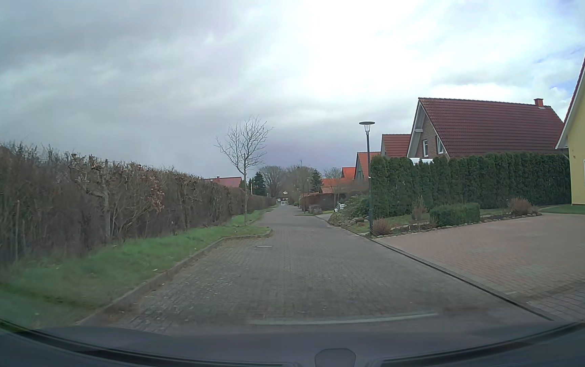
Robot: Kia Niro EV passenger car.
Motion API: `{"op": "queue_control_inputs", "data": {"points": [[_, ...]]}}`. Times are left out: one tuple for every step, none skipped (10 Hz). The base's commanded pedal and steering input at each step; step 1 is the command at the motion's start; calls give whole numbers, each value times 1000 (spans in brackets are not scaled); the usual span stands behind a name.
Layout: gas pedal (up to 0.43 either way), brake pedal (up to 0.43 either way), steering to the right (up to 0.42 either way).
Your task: Follow the waypoints while adhering to traffic rules and regulations
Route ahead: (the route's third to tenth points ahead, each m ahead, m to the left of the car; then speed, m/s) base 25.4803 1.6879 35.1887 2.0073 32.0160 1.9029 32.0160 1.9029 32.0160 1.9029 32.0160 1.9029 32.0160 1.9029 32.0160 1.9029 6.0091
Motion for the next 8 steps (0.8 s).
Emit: {"op": "queue_control_inputs", "data": {"points": [[67,0,2],[67,0,1],[67,0,1],[59,0,1],[59,0,1],[47,0,1],[47,0,1],[47,0,1]]}}
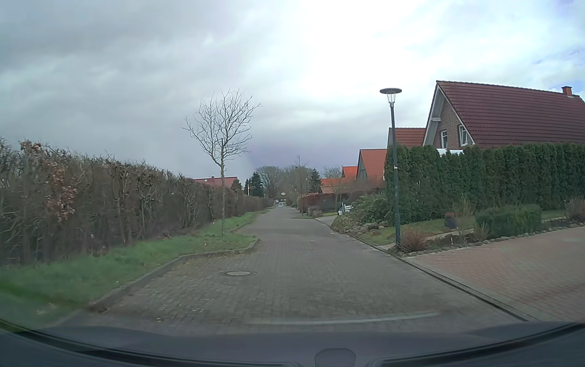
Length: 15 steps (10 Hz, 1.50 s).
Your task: Follow the waypoints while adhering to traffic rules and regulations
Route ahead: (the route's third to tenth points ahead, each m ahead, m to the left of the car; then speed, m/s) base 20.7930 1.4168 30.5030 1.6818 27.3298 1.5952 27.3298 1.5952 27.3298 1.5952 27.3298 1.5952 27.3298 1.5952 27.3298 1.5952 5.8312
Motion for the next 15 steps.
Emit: {"op": "queue_control_inputs", "data": {"points": [[47,0,1],[47,0,2],[47,0,2],[47,0,2],[47,0,2],[47,0,2],[47,0,2],[47,0,2],[47,0,2],[47,0,2],[47,0,2],[47,0,2],[47,0,2],[47,0,2],[47,0,2]]}}
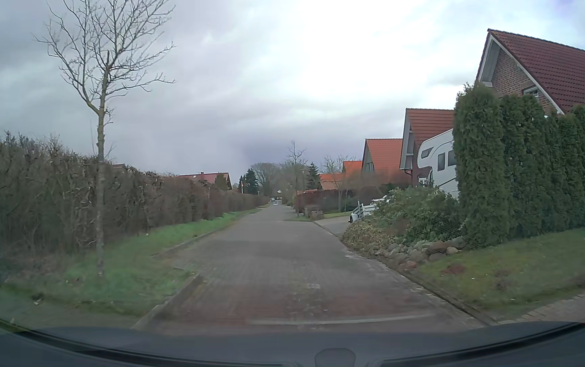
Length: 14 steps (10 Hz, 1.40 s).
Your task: Follow the waypoints while adhering to traffic rules and regulations
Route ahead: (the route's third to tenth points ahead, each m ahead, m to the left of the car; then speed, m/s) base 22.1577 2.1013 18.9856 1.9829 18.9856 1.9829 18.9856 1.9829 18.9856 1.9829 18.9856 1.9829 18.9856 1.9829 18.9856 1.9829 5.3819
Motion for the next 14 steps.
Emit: {"op": "queue_control_inputs", "data": {"points": [[47,0,2],[39,0,2],[39,0,1],[20,0,-3],[20,0,-9],[8,0,-21],[0,0,-39],[0,0,-61],[0,0,-84],[0,0,-113],[0,0,-143],[0,0,-167],[0,0,-179],[0,0,-179]]}}
